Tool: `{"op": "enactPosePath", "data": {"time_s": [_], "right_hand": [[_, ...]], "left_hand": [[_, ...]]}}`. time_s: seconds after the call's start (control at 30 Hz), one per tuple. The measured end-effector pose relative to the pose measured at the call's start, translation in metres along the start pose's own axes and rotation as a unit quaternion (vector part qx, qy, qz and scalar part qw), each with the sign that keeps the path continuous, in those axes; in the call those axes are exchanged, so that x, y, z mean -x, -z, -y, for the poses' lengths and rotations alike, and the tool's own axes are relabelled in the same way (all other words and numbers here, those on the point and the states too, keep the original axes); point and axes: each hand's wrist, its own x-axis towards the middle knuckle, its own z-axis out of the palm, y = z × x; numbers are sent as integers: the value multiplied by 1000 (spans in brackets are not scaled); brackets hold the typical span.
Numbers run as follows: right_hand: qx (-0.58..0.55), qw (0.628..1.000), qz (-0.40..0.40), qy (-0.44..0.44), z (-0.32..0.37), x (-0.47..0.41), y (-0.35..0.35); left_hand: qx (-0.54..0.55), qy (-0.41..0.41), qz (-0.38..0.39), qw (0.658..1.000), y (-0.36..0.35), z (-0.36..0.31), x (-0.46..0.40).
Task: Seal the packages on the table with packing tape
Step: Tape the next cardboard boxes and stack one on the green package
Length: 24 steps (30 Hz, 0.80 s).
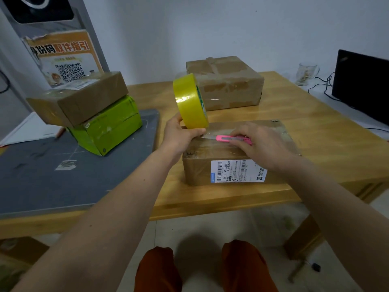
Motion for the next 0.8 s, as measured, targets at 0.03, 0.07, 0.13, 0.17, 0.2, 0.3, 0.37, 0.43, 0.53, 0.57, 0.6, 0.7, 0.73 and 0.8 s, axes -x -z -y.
{"op": "enactPosePath", "data": {"time_s": [0.03,0.07,0.13,0.17,0.2,0.3,0.37,0.43,0.53,0.57,0.6,0.7,0.73,0.8], "right_hand": [[1,1000,-1,3,0,-1,-1],[3,1000,-2,6,1,-2,-2],[6,1000,-11,17,2,-2,-4],[7,1000,-16,24,2,-2,-5],[10,999,-22,31,3,-1,-6],[17,996,-48,68,5,1,-7],[29,991,-70,113,8,3,-10],[57,984,-89,143,11,3,-13],[83,978,-112,154,18,3,-18],[91,977,-117,156,20,3,-19],[100,975,-118,158,22,2,-19],[120,975,-107,156,23,2,-18],[123,976,-103,150,22,3,-17],[123,979,-95,132,19,6,-14]], "left_hand": [[-1,-1,0,1000,0,0,0],[-2,-2,0,1000,0,1,1],[1,-3,-5,1000,1,2,1],[3,-4,-7,1000,0,3,1],[5,-6,-10,1000,0,4,1],[10,-7,-21,1000,-2,5,1],[12,-8,-25,1000,-2,6,1],[12,-14,-27,999,-2,7,1],[7,-24,-26,999,-3,6,3],[3,-26,-25,999,-3,6,4],[1,-27,-24,999,-3,6,4],[1,-33,-26,999,-4,6,6],[2,-35,-27,999,-5,6,6],[5,-33,-29,999,-7,5,7]]}}
